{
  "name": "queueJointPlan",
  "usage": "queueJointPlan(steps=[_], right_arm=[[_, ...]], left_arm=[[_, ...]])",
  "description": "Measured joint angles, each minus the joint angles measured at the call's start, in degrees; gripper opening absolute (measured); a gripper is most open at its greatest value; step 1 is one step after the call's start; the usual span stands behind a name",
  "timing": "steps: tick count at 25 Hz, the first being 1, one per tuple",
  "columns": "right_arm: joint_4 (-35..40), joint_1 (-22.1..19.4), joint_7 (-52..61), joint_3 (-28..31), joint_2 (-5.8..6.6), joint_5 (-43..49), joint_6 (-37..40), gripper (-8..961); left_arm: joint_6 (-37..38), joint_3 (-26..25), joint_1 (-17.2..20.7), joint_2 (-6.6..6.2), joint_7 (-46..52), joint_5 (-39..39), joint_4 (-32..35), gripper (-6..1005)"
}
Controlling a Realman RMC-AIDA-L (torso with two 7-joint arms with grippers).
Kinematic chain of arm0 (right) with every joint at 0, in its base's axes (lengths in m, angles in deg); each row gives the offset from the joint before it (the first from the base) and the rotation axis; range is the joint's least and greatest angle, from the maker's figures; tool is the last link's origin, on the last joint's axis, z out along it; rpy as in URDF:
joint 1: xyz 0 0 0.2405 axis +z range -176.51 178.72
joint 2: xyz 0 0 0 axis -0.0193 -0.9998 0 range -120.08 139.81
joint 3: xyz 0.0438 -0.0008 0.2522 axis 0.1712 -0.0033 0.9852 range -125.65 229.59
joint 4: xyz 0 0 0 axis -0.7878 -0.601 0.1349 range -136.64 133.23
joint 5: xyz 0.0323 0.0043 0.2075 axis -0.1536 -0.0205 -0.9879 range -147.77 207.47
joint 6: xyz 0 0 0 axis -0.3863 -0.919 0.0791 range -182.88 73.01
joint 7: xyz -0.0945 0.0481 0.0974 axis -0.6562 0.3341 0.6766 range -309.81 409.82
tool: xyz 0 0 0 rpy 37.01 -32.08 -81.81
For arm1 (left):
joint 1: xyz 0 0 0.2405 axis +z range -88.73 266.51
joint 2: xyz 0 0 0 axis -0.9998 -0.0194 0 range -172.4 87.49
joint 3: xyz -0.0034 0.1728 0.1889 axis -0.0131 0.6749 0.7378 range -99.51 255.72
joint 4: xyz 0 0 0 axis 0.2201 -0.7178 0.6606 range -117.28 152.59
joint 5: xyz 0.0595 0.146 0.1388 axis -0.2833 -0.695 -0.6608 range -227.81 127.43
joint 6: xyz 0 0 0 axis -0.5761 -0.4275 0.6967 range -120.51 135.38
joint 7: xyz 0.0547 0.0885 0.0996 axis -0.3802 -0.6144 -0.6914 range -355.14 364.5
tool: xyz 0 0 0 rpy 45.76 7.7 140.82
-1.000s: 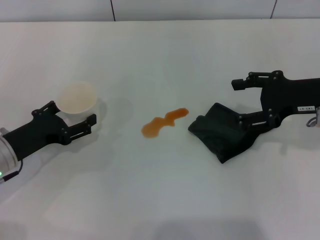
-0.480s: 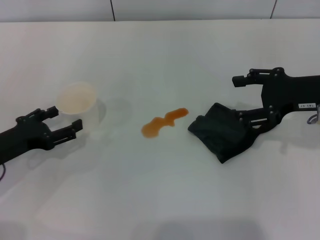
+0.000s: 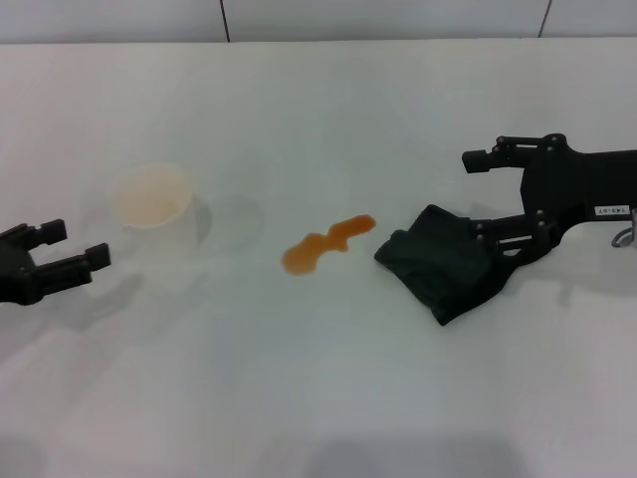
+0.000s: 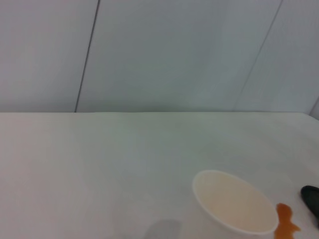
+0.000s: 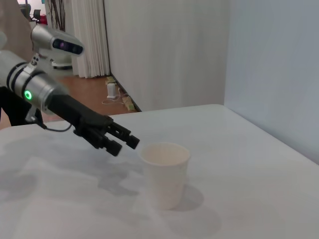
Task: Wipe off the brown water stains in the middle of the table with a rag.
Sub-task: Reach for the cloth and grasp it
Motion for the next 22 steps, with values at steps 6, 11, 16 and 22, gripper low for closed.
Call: queueJointPlan(steps=[6, 11, 16, 22], right_arm=[[0.0, -0.1, 0.0, 0.0, 0.00, 0.0, 0.1, 839], [0.0, -0.1, 0.0, 0.3, 0.00, 0.0, 0.1, 839], [0.0, -0.1, 0.0, 1.4, 0.00, 0.0, 0.3, 839], [-0.3, 0.2, 0.0, 1.5, 0.00, 0.1, 0.0, 839]], left_arm=[[7.9, 0.0, -1.4, -3.01, 4.0, -4.2, -2.2, 890], [15.2, 0.1, -3.5, -5.64, 8.6, -8.1, -6.8, 889], [16.9, 0.1, -6.0, -8.01, 13.1, -12.6, -9.3, 887], [16.7, 0.1, -11.0, -8.97, 14.2, -16.4, -9.7, 886]])
